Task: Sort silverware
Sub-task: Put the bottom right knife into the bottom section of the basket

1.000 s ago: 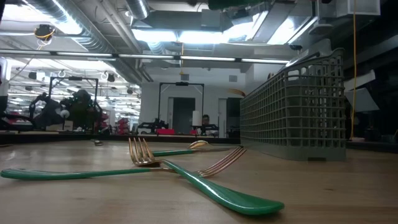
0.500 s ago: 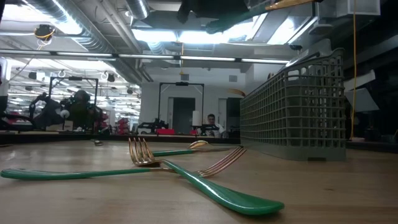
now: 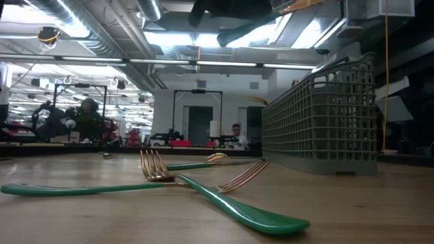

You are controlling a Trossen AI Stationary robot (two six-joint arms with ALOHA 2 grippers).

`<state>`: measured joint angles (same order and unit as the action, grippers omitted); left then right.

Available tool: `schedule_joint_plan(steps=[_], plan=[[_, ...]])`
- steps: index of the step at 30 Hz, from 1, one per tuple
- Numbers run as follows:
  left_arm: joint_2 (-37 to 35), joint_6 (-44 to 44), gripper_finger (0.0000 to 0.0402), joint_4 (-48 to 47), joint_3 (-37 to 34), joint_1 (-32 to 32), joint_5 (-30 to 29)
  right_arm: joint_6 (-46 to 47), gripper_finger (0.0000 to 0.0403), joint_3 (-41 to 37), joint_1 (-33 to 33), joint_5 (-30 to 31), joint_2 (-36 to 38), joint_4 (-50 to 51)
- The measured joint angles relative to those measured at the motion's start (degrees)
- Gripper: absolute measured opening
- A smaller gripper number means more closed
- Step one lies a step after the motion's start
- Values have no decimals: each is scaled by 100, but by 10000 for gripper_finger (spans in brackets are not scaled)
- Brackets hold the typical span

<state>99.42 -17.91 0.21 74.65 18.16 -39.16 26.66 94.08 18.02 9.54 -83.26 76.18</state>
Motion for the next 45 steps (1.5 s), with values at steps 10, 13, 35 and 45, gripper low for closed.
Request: schedule_joint_plan(steps=[10, 13, 35, 45], plan=[[54, -362, 86, -221, -2, 61, 5, -152, 5, 0, -4, 34, 0, -298], [122, -447, 86, -234, -2, 65, 15, -254, 5, 0, -4, 41, 0, -418], [394, -262, 86, 65, -4, 75, 182, -542, 5, 23, -15, 570, 7, -189], [395, -115, 86, 32, -4, 115, 166, -292, 5, 937, -7, 1106, 11, 1097]])
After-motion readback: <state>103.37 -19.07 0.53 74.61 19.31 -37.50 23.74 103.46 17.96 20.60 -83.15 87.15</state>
